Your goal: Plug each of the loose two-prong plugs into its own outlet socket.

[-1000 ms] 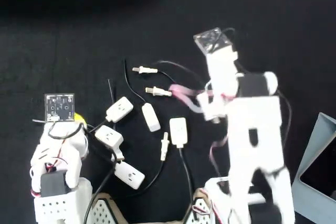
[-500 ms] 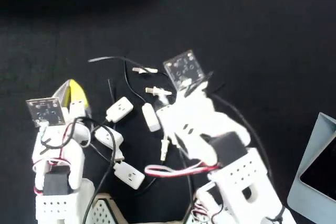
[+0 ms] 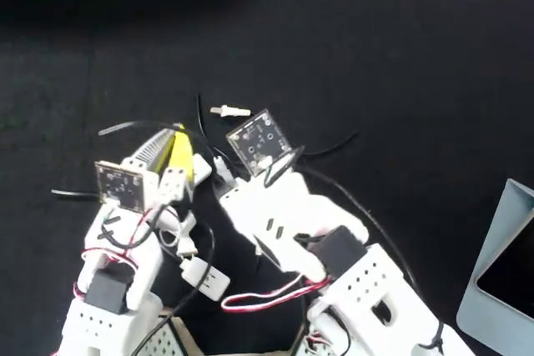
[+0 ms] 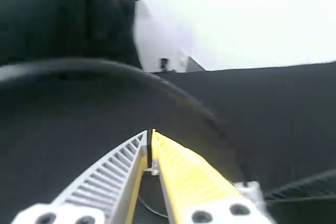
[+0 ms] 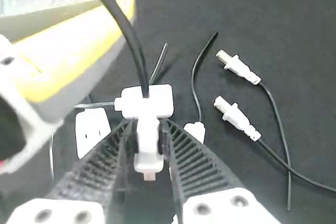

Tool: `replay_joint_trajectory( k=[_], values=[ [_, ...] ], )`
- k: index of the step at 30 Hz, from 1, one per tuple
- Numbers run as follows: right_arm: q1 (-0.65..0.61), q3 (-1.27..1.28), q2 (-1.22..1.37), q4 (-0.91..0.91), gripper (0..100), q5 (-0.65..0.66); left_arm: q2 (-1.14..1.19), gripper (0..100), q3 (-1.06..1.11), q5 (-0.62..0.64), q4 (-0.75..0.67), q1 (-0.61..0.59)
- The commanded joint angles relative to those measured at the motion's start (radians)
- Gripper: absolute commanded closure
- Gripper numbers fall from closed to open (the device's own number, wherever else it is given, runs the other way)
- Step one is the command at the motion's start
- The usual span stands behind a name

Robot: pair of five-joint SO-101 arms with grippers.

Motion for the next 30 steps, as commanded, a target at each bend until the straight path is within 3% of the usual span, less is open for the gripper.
replay_joint_trajectory(
  k=[1,5,15,23,30],
  values=[
    [-0.015,-0.005,-0.016,-0.015,98.7,-0.006,-0.003,97,-0.045,-0.061,-0.011,0.044],
    [-0.015,0.013,-0.016,-0.015,98.7,-0.002,-0.003,97,-0.054,-0.124,-0.002,0.084],
    [-0.014,0.027,-0.018,0.011,98.7,0.026,-0.005,97,-0.173,-0.222,0.184,0.205],
    [-0.012,0.015,-0.022,0.02,98.7,0.028,-0.005,97,-0.251,-0.253,0.278,0.199],
    [-0.017,-0.119,-0.024,0.166,98.7,0.028,-0.005,97,-0.239,-0.338,0.282,0.125]
  ],
)
